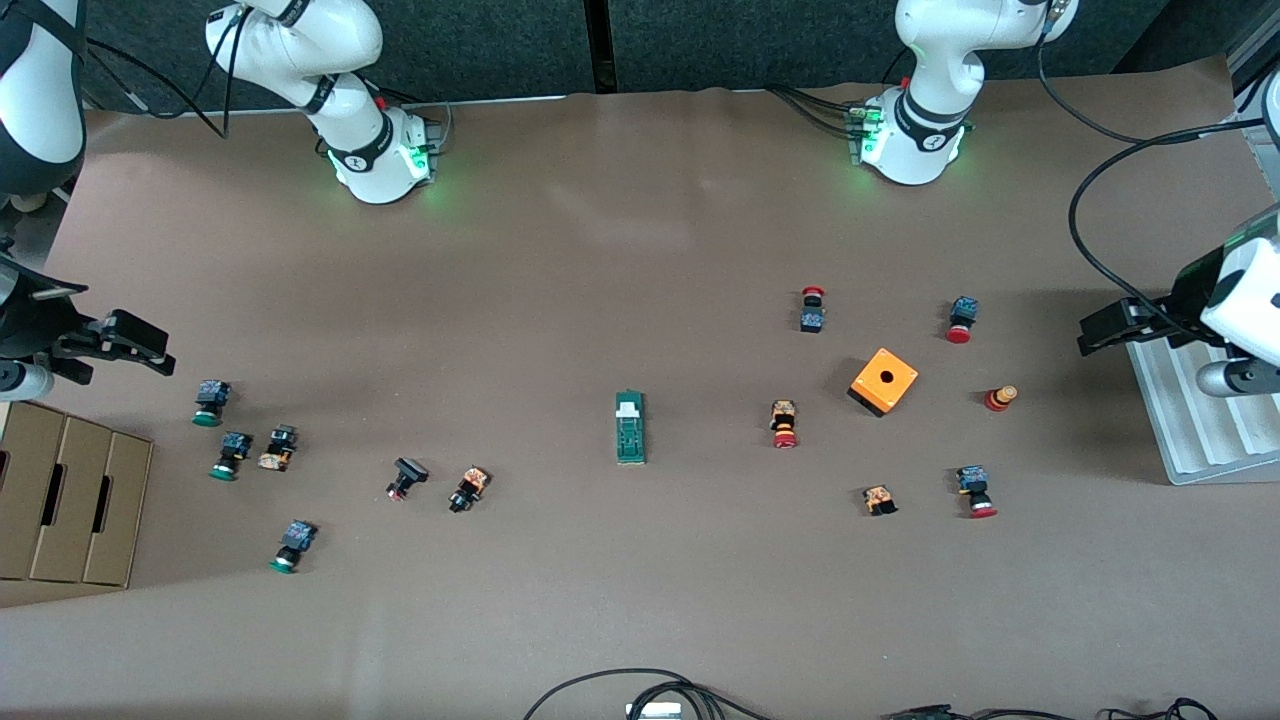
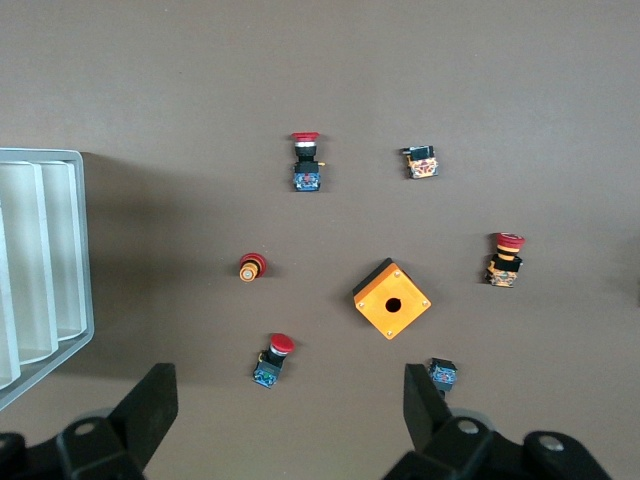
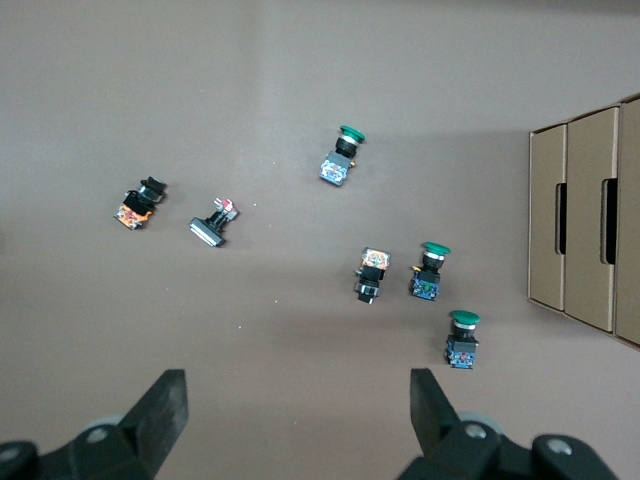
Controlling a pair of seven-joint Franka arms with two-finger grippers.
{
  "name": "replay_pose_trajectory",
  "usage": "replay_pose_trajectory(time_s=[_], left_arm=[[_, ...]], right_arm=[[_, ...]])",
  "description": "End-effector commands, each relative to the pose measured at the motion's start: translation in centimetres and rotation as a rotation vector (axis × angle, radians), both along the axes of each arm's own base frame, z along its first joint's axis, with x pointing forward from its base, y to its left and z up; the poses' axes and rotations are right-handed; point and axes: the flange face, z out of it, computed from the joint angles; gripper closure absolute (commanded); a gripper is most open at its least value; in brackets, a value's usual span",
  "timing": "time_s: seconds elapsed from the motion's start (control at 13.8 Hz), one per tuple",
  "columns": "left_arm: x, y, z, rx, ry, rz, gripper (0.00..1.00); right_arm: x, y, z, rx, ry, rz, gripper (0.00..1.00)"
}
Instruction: Close load switch with both arms
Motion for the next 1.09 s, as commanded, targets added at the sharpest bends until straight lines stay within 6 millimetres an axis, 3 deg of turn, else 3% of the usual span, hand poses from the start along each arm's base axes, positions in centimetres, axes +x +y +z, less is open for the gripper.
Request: replay_pose_trajectory(time_s=[0.0, 0.22, 0.44, 0.65, 0.87, 1.02], left_arm=[[-0.3, -2.0, 1.1, -0.012, -0.014, -0.019, 0.0], [-1.5, -8.3, 2.6, -0.016, -0.052, -0.119, 0.0], [-1.9, -10.6, 4.1, -0.029, -0.09, -0.135, 0.0], [-3.4, -15.6, 6.5, -0.01, -0.156, -0.086, 0.0], [-5.5, -22.4, 7.4, 0.054, -0.262, -0.075, 0.0], [-6.5, -25.1, 7.4, 0.1, -0.314, -0.055, 0.0]], right_arm=[[0.1, 0.1, 0.3, 0.0, -0.013, 0.009, 0.01], [0.0, 0.1, 0.2, 0.001, -0.005, 0.009, 0.01], [0.1, 0.1, 0.2, 0.001, -0.005, 0.011, 0.01], [0.4, 0.0, -0.8, 0.0, 0.013, 0.008, 0.01], [0.4, -0.2, -1.1, 0.0, 0.024, 0.006, 0.01], [0.2, -0.2, -1.2, 0.002, 0.039, 0.0, 0.01]])
